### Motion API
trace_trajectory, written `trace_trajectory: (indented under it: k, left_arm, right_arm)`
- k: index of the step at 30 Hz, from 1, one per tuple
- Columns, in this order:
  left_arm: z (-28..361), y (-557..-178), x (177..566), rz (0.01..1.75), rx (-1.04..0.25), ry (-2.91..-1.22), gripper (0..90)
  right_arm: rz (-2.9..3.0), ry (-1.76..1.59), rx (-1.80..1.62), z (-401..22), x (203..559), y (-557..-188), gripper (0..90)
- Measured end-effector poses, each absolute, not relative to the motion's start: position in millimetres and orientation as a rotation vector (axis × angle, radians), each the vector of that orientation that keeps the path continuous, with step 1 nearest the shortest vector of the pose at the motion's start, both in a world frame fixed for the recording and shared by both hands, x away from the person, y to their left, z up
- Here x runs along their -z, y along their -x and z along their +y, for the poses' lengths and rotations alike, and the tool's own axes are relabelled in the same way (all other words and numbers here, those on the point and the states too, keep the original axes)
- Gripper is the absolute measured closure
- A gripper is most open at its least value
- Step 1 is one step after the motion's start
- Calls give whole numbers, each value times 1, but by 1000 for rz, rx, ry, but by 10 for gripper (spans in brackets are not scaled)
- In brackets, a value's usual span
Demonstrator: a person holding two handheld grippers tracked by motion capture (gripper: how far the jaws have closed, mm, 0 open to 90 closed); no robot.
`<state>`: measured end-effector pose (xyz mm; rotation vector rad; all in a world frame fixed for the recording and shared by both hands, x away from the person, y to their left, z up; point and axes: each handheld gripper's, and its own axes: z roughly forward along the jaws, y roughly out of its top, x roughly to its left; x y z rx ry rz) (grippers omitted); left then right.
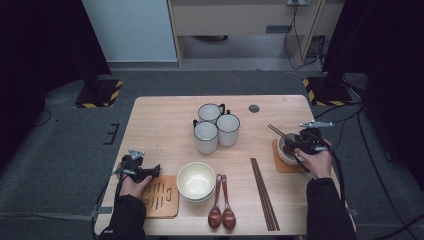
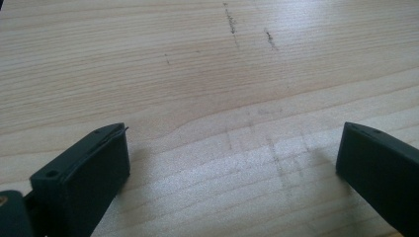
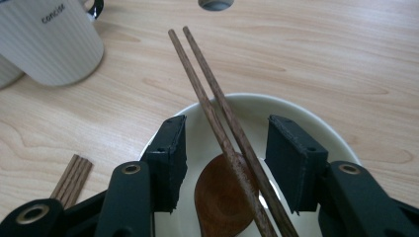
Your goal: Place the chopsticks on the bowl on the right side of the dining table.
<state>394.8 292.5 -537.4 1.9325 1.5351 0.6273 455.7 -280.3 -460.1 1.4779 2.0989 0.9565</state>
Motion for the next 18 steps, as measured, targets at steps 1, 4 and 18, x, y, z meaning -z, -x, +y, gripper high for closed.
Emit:
trace_trajectory:
  k: [1, 4, 18]
  left_arm:
    - [293, -395, 537, 1535, -627, -1932, 0]
    - [293, -395, 537, 1535, -627, -1932, 0]
    - [293, -395, 537, 1535, -628, -1932, 0]
  right_arm:
    - [2108, -1477, -952, -280, 461, -456, 500]
    - [2117, -1475, -955, -279, 461, -455, 500]
    - [2198, -1431, -975, -274, 458, -449, 506]
